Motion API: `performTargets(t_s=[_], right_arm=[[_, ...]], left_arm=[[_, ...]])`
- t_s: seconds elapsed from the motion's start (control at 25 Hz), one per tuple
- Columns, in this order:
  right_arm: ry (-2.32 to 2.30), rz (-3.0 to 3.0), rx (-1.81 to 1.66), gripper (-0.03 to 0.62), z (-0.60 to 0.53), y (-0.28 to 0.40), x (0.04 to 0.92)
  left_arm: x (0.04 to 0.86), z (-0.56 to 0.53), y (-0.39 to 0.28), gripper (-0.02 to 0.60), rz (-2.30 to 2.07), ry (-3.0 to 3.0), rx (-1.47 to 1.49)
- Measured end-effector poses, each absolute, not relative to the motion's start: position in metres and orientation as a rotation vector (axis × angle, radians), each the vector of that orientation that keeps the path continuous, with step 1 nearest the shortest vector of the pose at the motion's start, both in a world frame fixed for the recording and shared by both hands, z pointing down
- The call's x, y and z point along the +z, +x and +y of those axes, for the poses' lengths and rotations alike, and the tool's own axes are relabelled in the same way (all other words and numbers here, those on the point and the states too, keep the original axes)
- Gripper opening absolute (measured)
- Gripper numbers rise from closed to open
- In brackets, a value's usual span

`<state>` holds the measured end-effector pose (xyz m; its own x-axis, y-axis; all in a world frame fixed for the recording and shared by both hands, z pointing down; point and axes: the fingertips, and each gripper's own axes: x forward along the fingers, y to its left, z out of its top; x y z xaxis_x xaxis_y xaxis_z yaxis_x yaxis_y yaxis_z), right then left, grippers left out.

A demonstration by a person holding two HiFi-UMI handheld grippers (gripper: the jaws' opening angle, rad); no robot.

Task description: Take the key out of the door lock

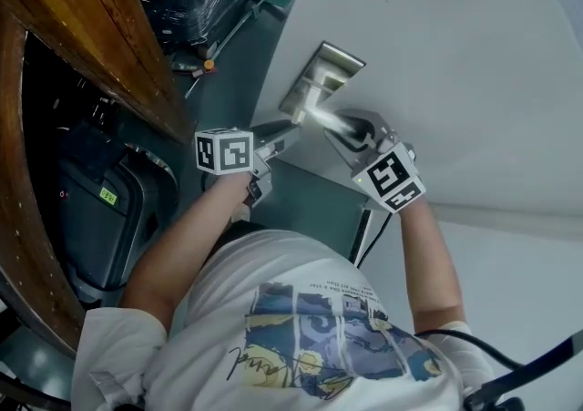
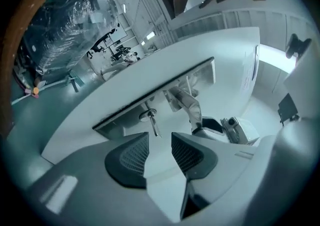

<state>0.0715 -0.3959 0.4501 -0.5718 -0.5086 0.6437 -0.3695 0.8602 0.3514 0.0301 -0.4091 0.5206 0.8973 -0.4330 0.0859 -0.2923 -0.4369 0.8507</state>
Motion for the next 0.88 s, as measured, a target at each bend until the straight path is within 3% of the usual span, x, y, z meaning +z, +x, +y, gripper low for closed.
performTargets(t_s=[0.24,0.64,0.88], right_arm=[[0.636,-2.243,-0.218,0.12,-0.395,0.071,0.449],[0.634,-2.248,-0.222,0.12,-0.393,0.072,0.448],[0.644,-2.248,-0.222,0.12,-0.394,0.072,0.449]], left_arm=[[0.518,-0.424,0.039,0.144,-0.462,1.897,-0.306],[0.521,-0.433,0.047,0.047,-0.407,1.751,-0.405],[0.525,-0.433,0.046,0.028,-0.396,1.659,-0.452]])
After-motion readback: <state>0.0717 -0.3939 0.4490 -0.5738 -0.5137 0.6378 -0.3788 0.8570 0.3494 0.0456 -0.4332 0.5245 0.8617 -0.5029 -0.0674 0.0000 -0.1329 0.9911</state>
